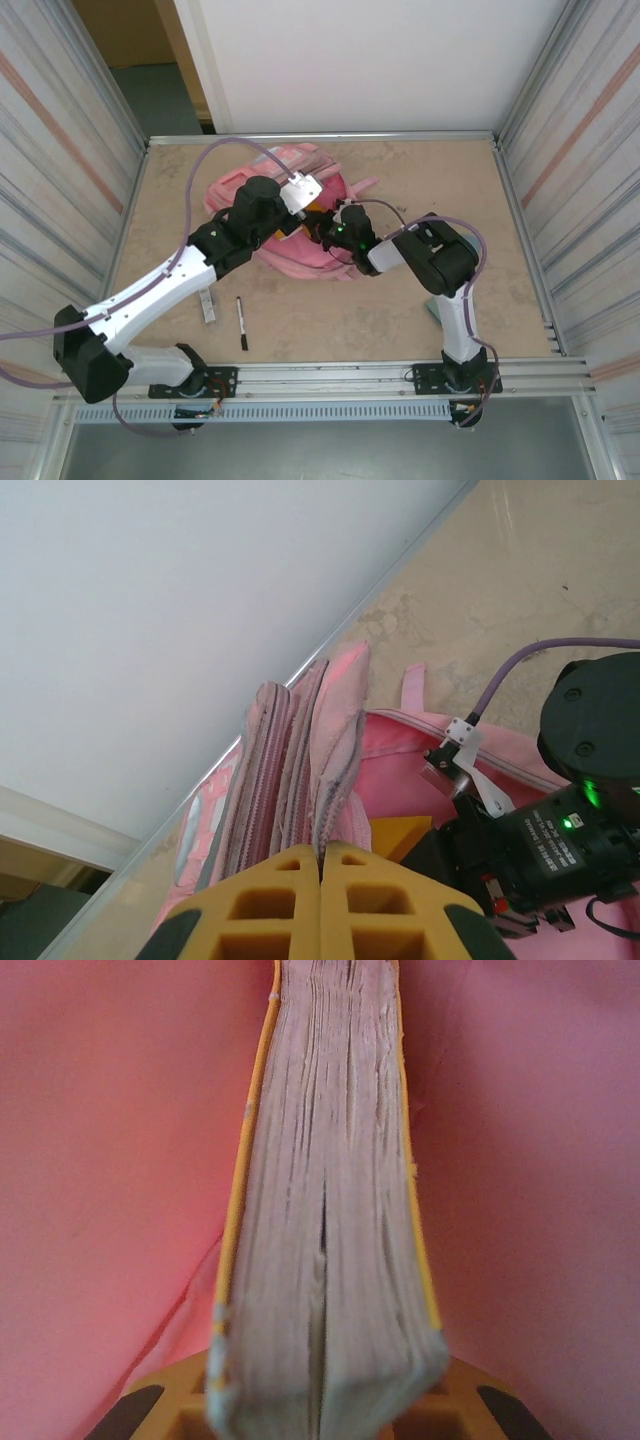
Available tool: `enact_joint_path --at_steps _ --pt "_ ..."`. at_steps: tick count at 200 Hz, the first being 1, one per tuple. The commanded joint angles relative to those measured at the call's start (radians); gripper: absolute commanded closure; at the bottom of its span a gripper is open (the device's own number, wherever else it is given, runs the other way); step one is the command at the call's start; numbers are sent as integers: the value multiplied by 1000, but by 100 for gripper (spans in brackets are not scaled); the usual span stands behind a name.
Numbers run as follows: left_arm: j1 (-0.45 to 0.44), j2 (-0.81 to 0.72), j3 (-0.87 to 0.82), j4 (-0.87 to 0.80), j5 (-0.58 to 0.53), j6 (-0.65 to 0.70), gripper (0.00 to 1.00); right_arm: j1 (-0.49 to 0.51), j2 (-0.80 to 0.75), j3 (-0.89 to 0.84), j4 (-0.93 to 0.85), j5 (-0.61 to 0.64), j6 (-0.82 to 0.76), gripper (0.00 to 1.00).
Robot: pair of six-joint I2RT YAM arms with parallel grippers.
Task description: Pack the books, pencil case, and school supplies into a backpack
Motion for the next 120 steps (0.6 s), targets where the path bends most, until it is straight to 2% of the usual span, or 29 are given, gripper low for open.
enact_joint_path --at_steps 1,25,48,74,88,120 --pt "-19 -71 10 134 50 0 100 -28 23 74 53 11 21 100" --pt "-19 -77 8 129 68 -14 100 -30 52 154 -100 -30 -43 100" --pt "-19 -81 10 121 89 -29 100 -30 66 195 -217 1 -89 96" --pt "-18 -89 -8 146 95 -45 100 -46 107 245 -245 -32 -76 91" --pt "-19 -87 -19 157 82 -38 100 -48 106 245 -195 -75 -37 98" --pt "-18 -89 -24 145 29 -7 100 -49 -26 173 -196 -107 -1 98"
